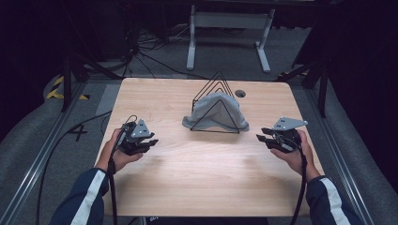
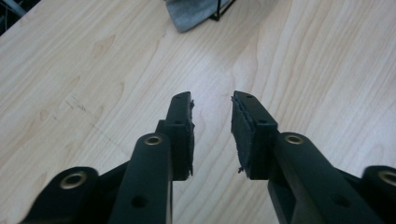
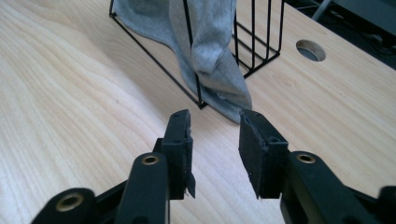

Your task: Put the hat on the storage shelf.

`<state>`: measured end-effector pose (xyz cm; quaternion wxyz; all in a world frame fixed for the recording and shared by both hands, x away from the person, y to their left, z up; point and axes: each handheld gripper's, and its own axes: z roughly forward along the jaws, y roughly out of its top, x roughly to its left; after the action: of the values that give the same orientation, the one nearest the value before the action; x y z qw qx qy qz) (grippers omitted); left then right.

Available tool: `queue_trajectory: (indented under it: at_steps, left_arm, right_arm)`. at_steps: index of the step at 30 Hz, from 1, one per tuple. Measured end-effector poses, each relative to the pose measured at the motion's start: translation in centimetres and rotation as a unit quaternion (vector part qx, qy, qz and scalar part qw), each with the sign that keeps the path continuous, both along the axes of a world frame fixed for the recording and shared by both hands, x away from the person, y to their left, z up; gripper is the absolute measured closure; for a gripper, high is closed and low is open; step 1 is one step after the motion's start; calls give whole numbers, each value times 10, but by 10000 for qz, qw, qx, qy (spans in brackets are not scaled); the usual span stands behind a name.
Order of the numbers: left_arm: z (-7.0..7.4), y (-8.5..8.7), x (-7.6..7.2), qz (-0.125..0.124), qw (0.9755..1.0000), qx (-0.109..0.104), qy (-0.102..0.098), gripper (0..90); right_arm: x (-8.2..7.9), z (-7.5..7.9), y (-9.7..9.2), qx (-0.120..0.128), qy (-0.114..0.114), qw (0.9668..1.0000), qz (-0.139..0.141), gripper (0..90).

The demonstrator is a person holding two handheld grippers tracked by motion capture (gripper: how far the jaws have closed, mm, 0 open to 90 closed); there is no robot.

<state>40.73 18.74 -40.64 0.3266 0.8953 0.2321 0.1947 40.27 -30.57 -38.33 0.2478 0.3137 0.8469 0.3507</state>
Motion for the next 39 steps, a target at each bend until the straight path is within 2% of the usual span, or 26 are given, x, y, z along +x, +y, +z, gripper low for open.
queue_trajectory:
  at_steps: [8,10,12,13,15,17,19,21,22,23,26,34,36,38,39]
  left_arm:
    - [-13,6,-19,11,9992,385,48,564]
    - [-16,7,-20,15,9992,387,80,534]
    - [-24,10,-26,52,9990,429,147,492]
    - [-27,11,-27,79,9990,381,215,469]
    - [-31,13,-29,95,9989,401,208,451]
    - [-36,17,-33,97,9991,271,324,384]
    - [-40,23,-36,164,9991,117,376,335]
    - [-42,26,-38,156,9990,43,419,317]
    - [-44,28,-40,170,9990,19,418,310]
    - [-45,29,-41,172,9990,41,410,310]
    - [-50,34,-47,180,9986,-108,481,292]
    - [-65,44,-58,195,9974,-259,648,250]
    - [-68,47,-60,262,9967,-407,658,248]
    - [-70,51,-62,306,9956,-549,693,245]
    - [-72,53,-63,331,9945,-677,721,244]
  right_arm:
    - [-14,-13,-10,-163,58,9998,-126,474]
    - [-17,-16,-13,-119,106,9997,-159,430]
    - [-21,-21,-17,-140,124,9996,-196,390]
    - [-23,-23,-18,-140,109,9996,-201,379]
    - [-25,-24,-20,-138,110,9997,-182,372]
    - [-30,-29,-25,-118,105,9997,-191,344]
    - [-37,-35,-32,-85,204,9996,-193,331]
    - [-39,-37,-35,-49,216,9995,-219,329]
    - [-43,-44,-40,2,308,9992,-242,315]
    - [-43,-44,-40,2,308,9992,-242,315]
    - [-49,-52,-47,-3,436,9987,-273,306]
    - [-66,-69,-65,244,598,9968,-468,274]
    - [-71,-75,-69,340,717,9955,-510,261]
    - [-72,-78,-70,328,750,9952,-540,250]
    - [-74,-80,-71,382,779,9946,-563,231]
